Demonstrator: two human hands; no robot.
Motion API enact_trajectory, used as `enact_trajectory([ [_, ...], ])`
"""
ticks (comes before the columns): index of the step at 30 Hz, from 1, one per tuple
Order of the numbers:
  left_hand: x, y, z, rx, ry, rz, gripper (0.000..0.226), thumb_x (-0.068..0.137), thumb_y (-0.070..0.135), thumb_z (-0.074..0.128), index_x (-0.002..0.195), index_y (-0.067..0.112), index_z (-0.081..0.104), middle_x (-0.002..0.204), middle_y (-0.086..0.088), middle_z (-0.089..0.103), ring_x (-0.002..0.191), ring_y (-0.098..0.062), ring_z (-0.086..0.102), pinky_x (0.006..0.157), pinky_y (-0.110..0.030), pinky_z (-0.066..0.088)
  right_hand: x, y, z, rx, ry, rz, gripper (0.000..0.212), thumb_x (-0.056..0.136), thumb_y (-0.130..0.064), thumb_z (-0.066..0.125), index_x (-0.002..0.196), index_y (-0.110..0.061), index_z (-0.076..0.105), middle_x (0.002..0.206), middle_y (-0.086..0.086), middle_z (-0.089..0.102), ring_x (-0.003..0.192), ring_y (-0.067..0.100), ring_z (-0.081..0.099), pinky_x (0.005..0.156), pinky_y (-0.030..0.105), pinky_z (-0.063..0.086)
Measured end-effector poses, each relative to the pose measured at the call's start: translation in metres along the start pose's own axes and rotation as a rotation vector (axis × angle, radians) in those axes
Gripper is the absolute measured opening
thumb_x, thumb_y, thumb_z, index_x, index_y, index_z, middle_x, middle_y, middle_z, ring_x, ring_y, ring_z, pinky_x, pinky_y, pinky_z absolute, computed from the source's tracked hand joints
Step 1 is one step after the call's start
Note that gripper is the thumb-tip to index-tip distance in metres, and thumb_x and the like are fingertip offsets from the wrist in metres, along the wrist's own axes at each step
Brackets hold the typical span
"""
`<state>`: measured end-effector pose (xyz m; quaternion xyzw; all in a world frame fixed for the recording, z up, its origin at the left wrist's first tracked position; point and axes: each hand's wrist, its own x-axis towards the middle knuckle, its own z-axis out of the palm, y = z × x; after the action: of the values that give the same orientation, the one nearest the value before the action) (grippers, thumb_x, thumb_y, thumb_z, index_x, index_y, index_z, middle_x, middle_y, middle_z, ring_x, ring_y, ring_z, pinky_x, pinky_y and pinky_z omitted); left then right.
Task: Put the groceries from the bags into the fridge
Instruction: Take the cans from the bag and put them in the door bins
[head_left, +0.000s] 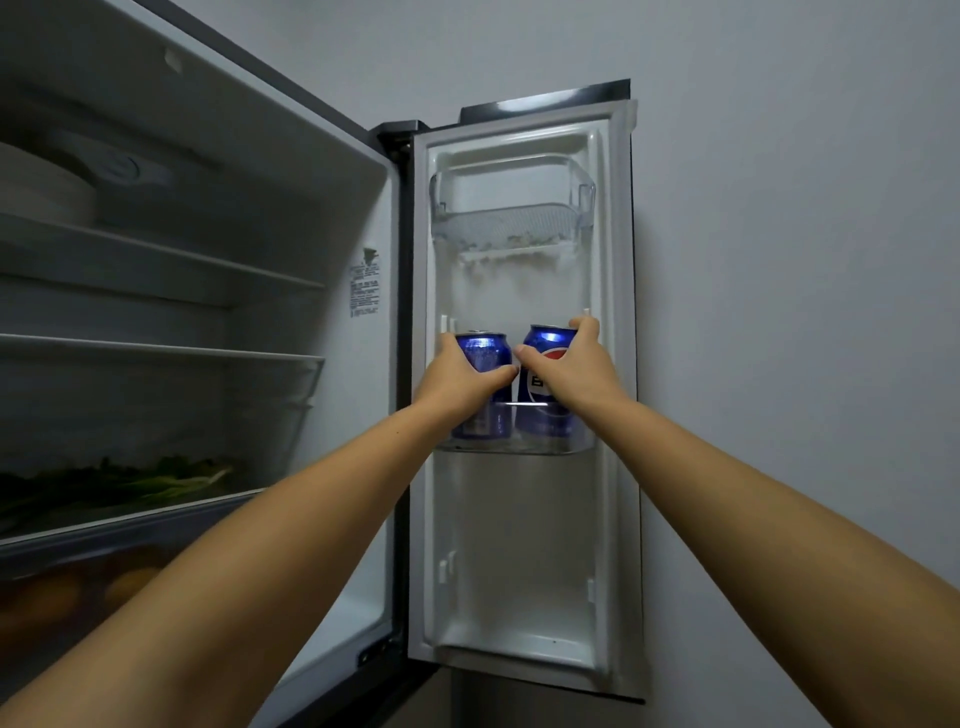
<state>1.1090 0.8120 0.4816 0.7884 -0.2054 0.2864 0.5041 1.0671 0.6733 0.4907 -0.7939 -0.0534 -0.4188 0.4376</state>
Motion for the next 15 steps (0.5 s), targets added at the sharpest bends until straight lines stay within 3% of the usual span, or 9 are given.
enact_trajectory([
  [3,-0.008,0.0,0.0,0.026,0.009,0.05,0.084,0.077,0.039,0.074,0.14,0.016,0.024,0.128,-0.008,0.052,0.097,-0.02,0.057,0.071,-0.029,0.054,-0.01,0.006,-0.003,-0.024,0.014,-0.042,0.083,0.085,-0.039,0.067,0.145,-0.015,0.015,0.143,0.013,0.037,0.112,0.025,0.05,0.08,0.025,0.042],
  [7,-0.019,0.001,-0.002,0.037,0.004,0.068,0.085,0.08,0.033,0.072,0.144,0.016,0.019,0.138,-0.011,0.045,0.116,-0.027,0.054,0.08,-0.028,0.046,-0.025,0.014,-0.004,-0.097,0.032,-0.095,0.093,0.083,-0.041,0.067,0.15,-0.018,0.006,0.144,0.014,0.032,0.124,0.031,0.046,0.097,0.038,0.044],
  [11,-0.029,0.001,-0.002,0.051,0.029,0.068,0.087,0.082,0.034,0.07,0.148,0.019,0.015,0.146,-0.012,0.035,0.128,-0.03,0.046,0.095,-0.035,0.046,-0.036,0.022,-0.007,-0.134,0.063,-0.164,0.09,0.084,-0.047,0.064,0.15,-0.018,0.01,0.145,0.011,0.03,0.131,0.028,0.038,0.103,0.038,0.042],
  [15,-0.044,0.003,-0.001,0.119,0.109,0.096,0.084,0.086,0.038,0.065,0.149,0.023,0.012,0.15,-0.008,0.027,0.136,-0.028,0.036,0.109,-0.045,0.038,-0.041,0.033,-0.017,-0.083,0.134,-0.269,0.074,0.09,-0.048,0.054,0.148,-0.015,0.023,0.146,0.009,0.034,0.133,0.023,0.038,0.107,0.039,0.039],
])
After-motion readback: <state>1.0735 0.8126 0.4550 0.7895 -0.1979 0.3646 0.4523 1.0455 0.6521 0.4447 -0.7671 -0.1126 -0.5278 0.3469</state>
